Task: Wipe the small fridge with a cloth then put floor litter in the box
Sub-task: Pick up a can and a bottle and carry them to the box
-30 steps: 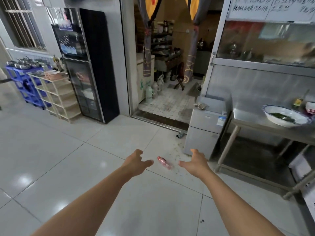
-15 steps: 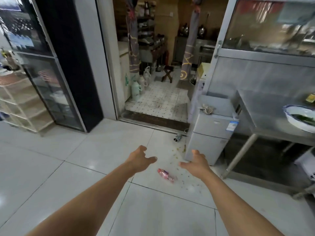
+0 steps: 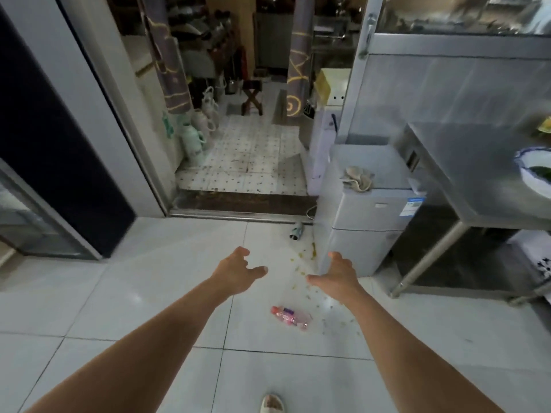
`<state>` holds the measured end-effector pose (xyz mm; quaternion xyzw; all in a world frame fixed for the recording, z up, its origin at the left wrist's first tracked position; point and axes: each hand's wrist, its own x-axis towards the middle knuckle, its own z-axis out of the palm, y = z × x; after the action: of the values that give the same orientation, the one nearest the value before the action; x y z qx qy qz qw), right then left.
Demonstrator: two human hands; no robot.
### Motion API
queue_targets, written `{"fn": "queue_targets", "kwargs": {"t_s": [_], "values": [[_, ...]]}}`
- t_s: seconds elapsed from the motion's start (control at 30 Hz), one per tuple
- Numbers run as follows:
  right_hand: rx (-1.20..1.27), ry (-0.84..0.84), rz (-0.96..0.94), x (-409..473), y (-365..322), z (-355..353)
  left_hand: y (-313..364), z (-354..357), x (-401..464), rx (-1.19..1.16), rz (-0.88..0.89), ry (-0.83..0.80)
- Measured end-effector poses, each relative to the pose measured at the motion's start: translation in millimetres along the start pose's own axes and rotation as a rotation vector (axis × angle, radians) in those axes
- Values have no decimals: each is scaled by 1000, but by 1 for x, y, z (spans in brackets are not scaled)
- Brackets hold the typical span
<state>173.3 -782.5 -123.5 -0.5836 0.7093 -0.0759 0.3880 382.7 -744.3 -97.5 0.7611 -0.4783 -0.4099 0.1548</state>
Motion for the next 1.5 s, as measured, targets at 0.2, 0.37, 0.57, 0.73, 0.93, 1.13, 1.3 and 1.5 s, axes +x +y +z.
{"fn": "queue_targets", "kwargs": {"t_s": [0.2, 0.37, 0.57, 0.73, 0.93, 1.13, 1.3, 1.5], "values": [[53, 3, 64, 77, -22, 1, 19, -5, 92, 33, 5, -111], [119, 7, 174, 126, -22, 14, 28, -1, 169, 81, 12, -215], [211, 60, 333, 180, -21, 49, 24, 16, 263, 223, 78, -353], [297, 99, 518, 219, -12, 94, 12, 29, 342, 351, 152, -459], [376, 86, 623, 259, 2, 141, -4, 60, 412, 416, 189, -519], [376, 75, 625, 320, 45, 204, -49, 119, 473, 454, 184, -546], [368, 48, 619, 371, 98, 271, -106, 177, 525, 523, 215, -558], [289, -2, 618, 422, 171, 349, -179, 250, 580, 585, 198, -609]]}}
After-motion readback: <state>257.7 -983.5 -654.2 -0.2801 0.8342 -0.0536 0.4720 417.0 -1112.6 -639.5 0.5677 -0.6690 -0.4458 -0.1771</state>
